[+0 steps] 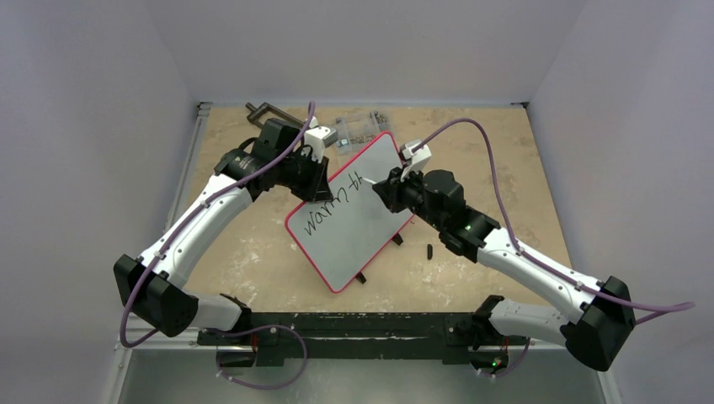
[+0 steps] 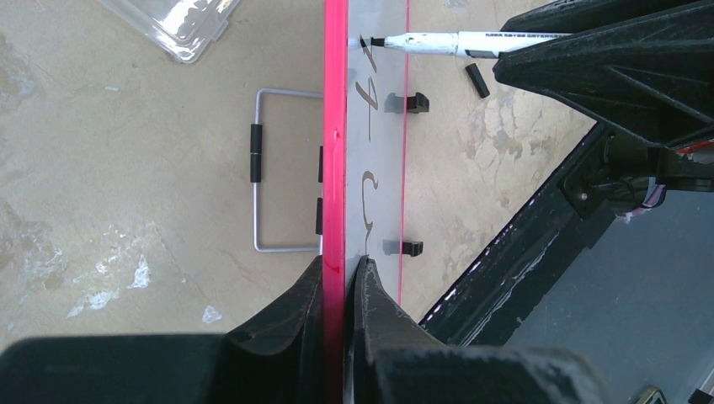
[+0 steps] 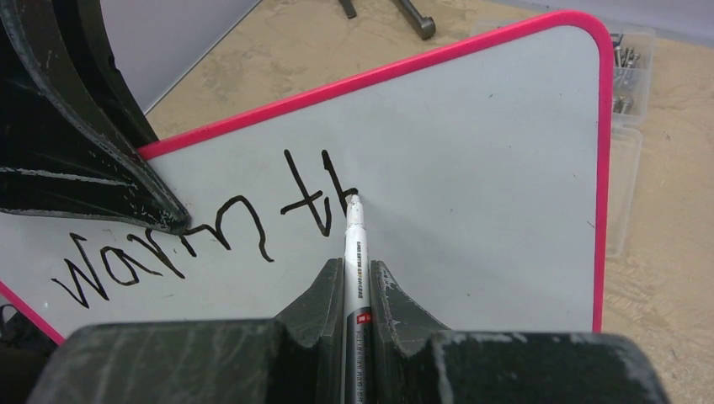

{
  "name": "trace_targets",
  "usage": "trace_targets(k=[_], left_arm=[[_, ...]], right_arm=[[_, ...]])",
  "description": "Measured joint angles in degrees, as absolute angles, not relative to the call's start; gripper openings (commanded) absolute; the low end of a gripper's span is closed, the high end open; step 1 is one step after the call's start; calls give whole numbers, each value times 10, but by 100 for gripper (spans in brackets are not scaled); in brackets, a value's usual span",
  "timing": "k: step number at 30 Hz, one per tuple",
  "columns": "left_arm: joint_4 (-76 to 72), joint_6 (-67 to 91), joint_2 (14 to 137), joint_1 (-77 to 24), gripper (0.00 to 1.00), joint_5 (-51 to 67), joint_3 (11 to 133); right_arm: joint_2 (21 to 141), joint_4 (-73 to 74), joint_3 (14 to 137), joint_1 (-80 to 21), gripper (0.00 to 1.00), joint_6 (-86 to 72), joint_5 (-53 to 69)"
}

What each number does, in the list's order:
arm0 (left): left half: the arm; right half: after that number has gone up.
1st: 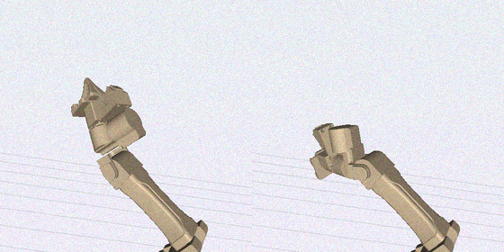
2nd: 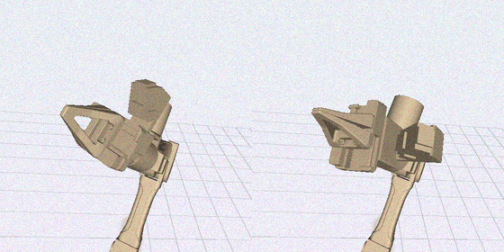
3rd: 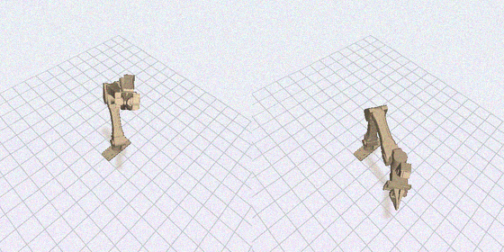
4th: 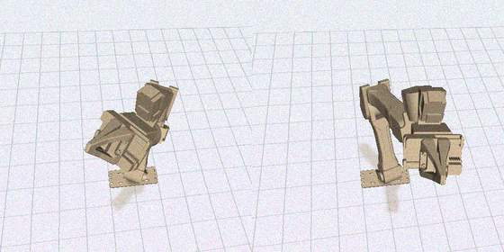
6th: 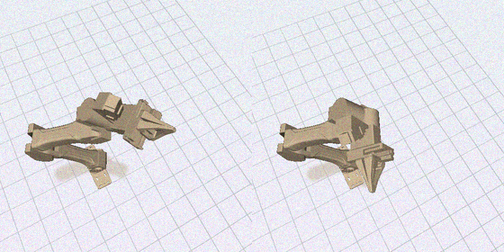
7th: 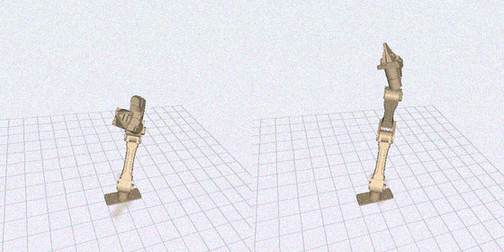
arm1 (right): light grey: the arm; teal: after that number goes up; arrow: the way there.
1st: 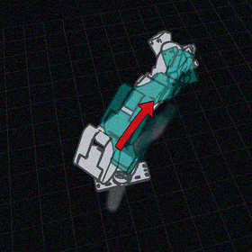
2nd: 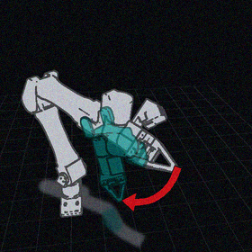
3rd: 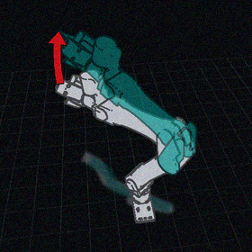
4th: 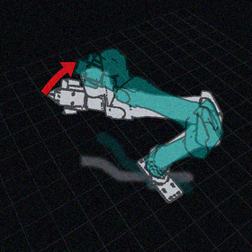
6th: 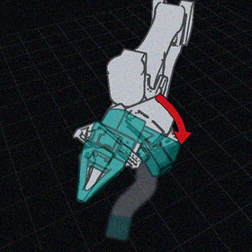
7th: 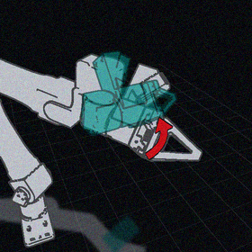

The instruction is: Write a sentence on the whiteboard

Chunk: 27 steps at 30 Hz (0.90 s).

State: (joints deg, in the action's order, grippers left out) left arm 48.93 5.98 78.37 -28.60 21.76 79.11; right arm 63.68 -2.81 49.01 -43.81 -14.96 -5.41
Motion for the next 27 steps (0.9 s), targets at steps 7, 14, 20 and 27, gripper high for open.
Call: trace_targets(k=[7, 14, 20, 27], left_arm=[[489, 60, 784, -286, 0, 217, 791], [489, 60, 783, -286, 0, 216, 791], [490, 63, 771, -289, 0, 202, 788], [492, 64, 768, -290, 0, 195, 788]], right_arm=[[631, -28, 476, -437, 0, -155, -51], [623, -26, 464, -435, 0, -161, -50], [621, -17, 456, -435, 0, -165, -50], [610, 1, 456, -435, 0, -165, -50]])
